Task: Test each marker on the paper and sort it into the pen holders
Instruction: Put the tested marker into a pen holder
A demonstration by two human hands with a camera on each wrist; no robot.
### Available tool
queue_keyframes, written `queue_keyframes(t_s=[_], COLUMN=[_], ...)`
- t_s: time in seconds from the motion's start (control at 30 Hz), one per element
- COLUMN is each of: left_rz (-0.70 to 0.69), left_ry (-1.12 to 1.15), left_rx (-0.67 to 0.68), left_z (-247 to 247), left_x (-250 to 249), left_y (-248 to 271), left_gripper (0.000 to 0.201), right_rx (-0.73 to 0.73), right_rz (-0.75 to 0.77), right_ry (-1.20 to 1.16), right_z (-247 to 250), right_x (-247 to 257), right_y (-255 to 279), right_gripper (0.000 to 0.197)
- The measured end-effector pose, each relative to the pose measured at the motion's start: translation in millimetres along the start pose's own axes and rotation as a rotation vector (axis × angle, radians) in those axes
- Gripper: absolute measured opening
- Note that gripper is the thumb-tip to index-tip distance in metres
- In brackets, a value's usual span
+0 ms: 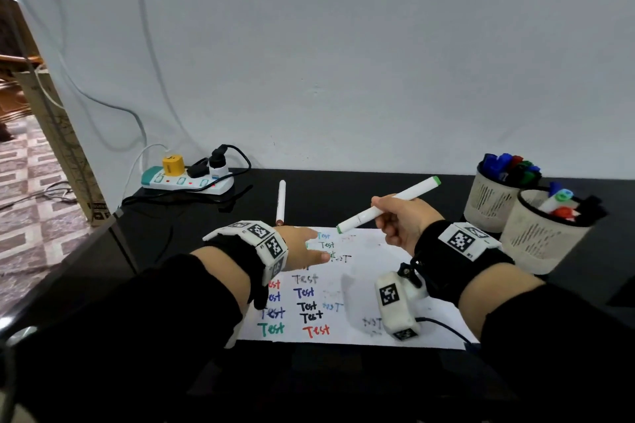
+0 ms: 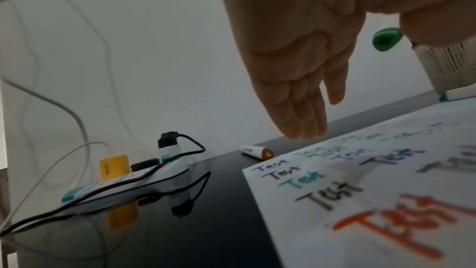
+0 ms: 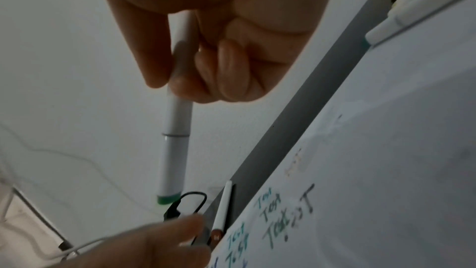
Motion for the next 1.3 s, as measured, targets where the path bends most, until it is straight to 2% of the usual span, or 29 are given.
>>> queue_keyframes(t_s=[0.2,0.4,0.6,0.7,0.77,0.9,1.07,1.3], left_rz=[-0.107,-0.196,-0.198,-0.196,-0.201,-0.209,-0.217,-0.212], left_ry=[-0.151,-0.251,-0.319,-0.376,-0.392,-0.379,-0.398,-0.415], left_rx=[0.081,0.138,0.133,0.119,0.111,0.099,0.095,0.108], left_z=[-14,-38,-60,-64,-66,-68,-67,-66], left_x=[-58,-109,-137,-145,-146,-142,-141,-141], left_y=[-6,-28,-48,-50,-51,-54,-54,-53], left_gripper=[0.063,0.073,0.082,0.080,0.078,0.078,0.079,0.080], right_rx=[-0.250,-0.496,-0.690,-0.757,-0.801,-0.792,-0.725,-0.563], right_rz=[-0.014,-0.006,0.061,0.114,0.141,0.119,0.006,-0.158], right_ry=[0.081,0.175,0.140,0.151,0.184,0.340,0.595,0.939], right_z=[57,120,164,176,181,187,191,206], right_x=[1,6,6,1,-4,-11,-11,16], right_y=[3,21,48,57,58,54,40,30], right_gripper=[0.026,0.024,0.010,0.012,0.005,0.003,0.016,0.023])
Point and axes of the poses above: each hand's wrist, its own y-axis away from the middle knuckle, its own z-axis out of the back of the hand, x = y × z, the point moved 2 cm from there along -y, towards the middle knuckle, and after that the axes turned 13 degrees about y, right-handed, at the moved point
